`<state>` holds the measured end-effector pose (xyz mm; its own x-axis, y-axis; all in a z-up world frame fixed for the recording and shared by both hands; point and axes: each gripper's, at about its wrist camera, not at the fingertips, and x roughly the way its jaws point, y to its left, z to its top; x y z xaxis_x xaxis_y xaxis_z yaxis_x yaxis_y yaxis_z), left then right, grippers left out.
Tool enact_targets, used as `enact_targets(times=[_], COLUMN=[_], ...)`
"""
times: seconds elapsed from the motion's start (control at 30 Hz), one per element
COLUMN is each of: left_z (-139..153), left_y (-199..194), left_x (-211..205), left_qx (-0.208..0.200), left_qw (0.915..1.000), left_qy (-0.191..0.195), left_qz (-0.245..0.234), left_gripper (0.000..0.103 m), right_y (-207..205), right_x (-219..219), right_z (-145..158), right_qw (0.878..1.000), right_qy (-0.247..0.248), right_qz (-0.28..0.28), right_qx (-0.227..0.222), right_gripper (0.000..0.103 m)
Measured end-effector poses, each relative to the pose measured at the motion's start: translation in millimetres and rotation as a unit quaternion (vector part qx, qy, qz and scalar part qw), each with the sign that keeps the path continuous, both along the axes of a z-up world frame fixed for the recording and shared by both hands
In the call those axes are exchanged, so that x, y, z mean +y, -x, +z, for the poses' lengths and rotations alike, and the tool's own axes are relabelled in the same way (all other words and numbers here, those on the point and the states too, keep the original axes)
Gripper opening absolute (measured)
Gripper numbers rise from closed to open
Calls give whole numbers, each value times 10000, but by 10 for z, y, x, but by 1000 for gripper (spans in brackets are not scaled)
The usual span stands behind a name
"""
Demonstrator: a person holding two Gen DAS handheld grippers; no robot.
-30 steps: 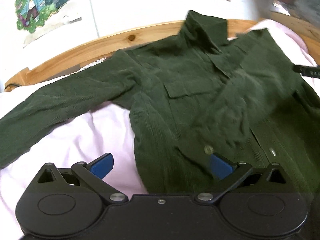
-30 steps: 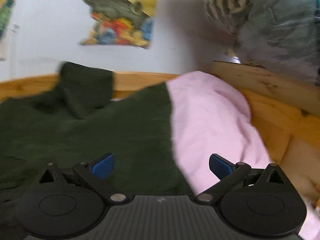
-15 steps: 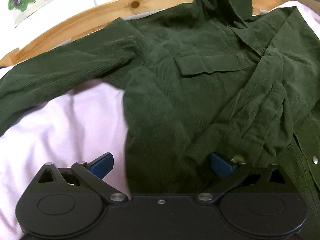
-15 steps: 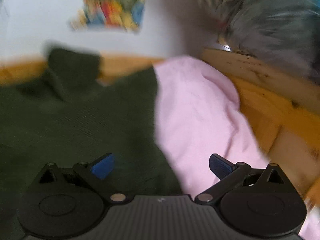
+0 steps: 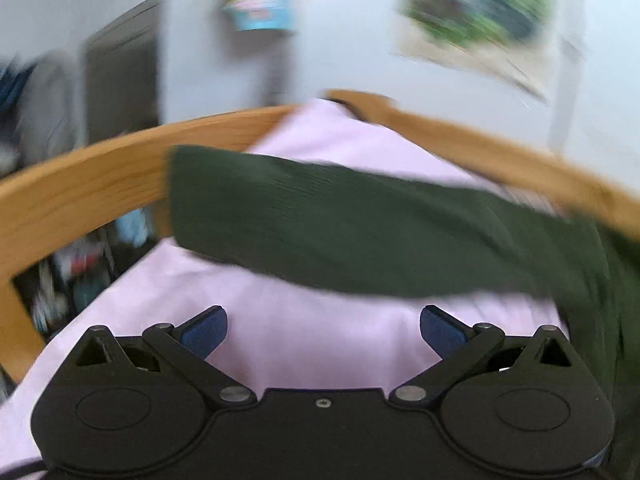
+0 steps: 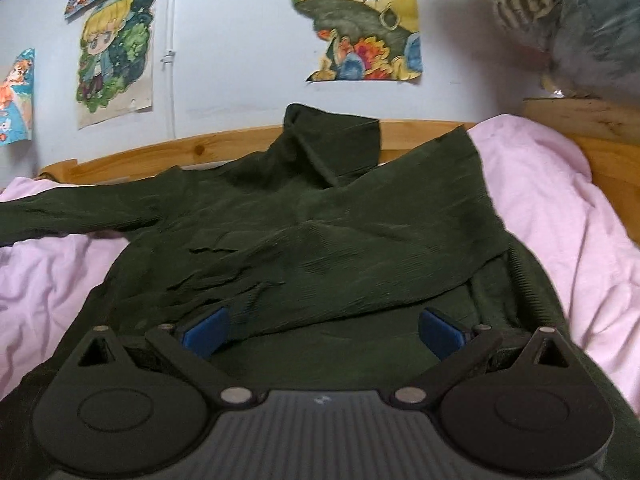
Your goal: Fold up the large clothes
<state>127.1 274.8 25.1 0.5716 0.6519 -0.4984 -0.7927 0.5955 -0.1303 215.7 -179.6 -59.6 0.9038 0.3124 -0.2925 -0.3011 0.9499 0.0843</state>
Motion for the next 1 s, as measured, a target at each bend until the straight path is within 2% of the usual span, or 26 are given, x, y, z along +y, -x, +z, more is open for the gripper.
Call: enact_targets(times=[0.1, 0.17, 0.2, 0.23, 0.27, 0.3, 0.33, 0.43, 0.53, 0.6, 0.63, 0.67, 0.77, 0.9, 0.93, 1.0], left_z=[16, 23, 32, 45, 66, 106, 149, 365, 732, 1008, 1123, 1232, 1342, 1119, 1022, 783], left_y=[26, 15, 15, 7, -31, -65, -102, -176, -255, -355, -408, -472, -660, -915, -938, -1094], left_x=[294, 416, 455, 458, 447, 405, 336, 126, -216, -547, -738, -975, -1611, -2378, -2538, -2788], left_qx=[-514, -906, -1100, -1303, -1452, -1457, -1452, -1617, -1885, -2028, -2048, -2026, -1807, -1424, -1343, -1104], left_qw=[9962, 9900, 9869, 9839, 9822, 9828, 9843, 9859, 9764, 9608, 9500, 9356, 8978, 8587, 8520, 8405], left_qy=[490, 760, 821, 860, 861, 766, 603, -138, -999, -1551, -1805, -2084, -2551, -2464, -2374, -1948], left_qz=[511, 766, 853, 865, 819, 837, 801, 405, -326, -1086, -1515, -2004, -3103, -4262, -4469, -4934], left_gripper=[95, 91, 79, 56, 45, 28, 21, 16, 15, 15, 16, 16, 16, 17, 17, 17], right_y=[15, -19, -33, -38, -51, -55, -56, -37, -12, -10, -11, -9, -8, -43, -57, -100], right_x=[-23, -65, -88, -111, -137, -156, -174, -228, -270, -290, -302, -319, -399, -560, -593, -652], right_z=[-33, -22, -16, -17, -14, -11, -11, 13, 48, 65, 75, 84, 117, 108, 93, 55], right_qw=[10000, 9998, 9997, 9996, 9994, 9991, 9989, 9985, 9983, 9981, 9980, 9978, 9969, 9944, 9938, 9929], right_qy=[-21, -99, -138, -173, -201, -229, -254, -314, -377, -425, -451, -476, -568, -653, -648, -590], right_qz=[-19, -86, -125, -172, -216, -268, -312, -399, -420, -431, -442, -457, -547, -824, -901, -1033], right_qx=[63, 123, 149, 174, 201, 227, 242, 211, 119, 93, 80, 59, -24, -70, -75, -75], right_gripper=[103, 103, 103, 103, 103, 103, 103, 103, 103, 103, 103, 103, 103, 103, 103, 103])
